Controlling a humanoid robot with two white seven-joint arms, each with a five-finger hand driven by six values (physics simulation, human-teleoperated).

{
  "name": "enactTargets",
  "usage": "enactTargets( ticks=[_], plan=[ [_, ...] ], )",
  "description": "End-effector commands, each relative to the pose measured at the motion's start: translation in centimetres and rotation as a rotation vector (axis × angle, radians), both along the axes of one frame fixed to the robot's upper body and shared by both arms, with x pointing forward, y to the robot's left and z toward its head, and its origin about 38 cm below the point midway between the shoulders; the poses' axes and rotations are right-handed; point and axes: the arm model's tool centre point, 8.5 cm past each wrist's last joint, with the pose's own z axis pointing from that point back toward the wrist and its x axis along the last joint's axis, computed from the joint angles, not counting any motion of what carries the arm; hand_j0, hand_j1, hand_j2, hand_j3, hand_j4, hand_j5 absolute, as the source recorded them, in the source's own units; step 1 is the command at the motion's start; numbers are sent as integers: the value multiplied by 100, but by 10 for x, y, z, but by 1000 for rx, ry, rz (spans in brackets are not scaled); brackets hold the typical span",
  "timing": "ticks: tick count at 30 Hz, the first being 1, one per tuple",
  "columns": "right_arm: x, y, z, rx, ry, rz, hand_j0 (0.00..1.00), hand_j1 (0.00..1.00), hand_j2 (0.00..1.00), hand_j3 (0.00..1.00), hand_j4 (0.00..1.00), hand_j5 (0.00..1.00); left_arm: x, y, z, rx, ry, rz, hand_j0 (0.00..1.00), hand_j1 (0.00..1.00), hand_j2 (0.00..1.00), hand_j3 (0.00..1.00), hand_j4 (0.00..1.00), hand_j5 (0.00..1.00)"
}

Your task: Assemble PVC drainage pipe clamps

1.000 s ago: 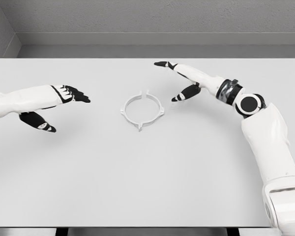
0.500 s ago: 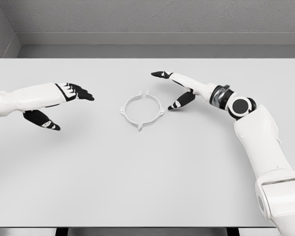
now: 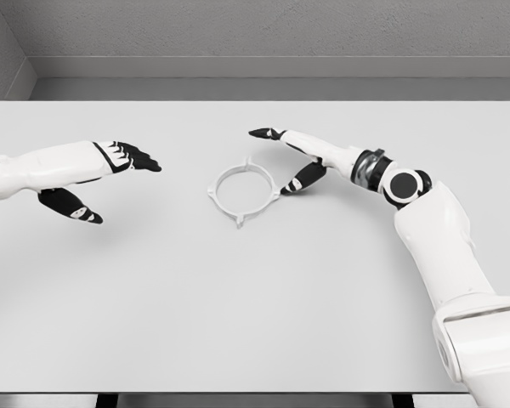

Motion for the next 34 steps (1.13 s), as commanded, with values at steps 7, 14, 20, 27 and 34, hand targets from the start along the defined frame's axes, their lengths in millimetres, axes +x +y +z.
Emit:
enactTargets(
  ticks=[7, 14, 20, 27, 34],
  plan=[
    [0, 1, 1, 8, 0, -2, 100, 100, 100, 100, 100, 100, 0, 1, 2, -3, 1, 2, 100, 100, 100, 100, 100, 100],
    [-1, 5, 0, -2, 0, 13, 100, 100, 100, 100, 100, 100, -1, 0, 3, -5, -3, -2, 100, 100, 100, 100, 100, 100],
    [5, -6, 9, 2, -16, -8, 100, 100, 100, 100, 100, 100, 1, 1, 10, -11, -21, 2, 100, 100, 100, 100, 100, 100],
    [14, -111, 49, -9, -110, -188, 100, 100, 100, 100, 100, 100, 0, 3, 11, -16, -24, 7, 100, 100, 100, 100, 100, 100],
    [-27, -214, 65, -89, -199, -325, 100, 100, 100, 100, 100, 100, 1, 4, 14, -16, -30, 10, 100, 100, 100, 100, 100, 100]
  ],
)
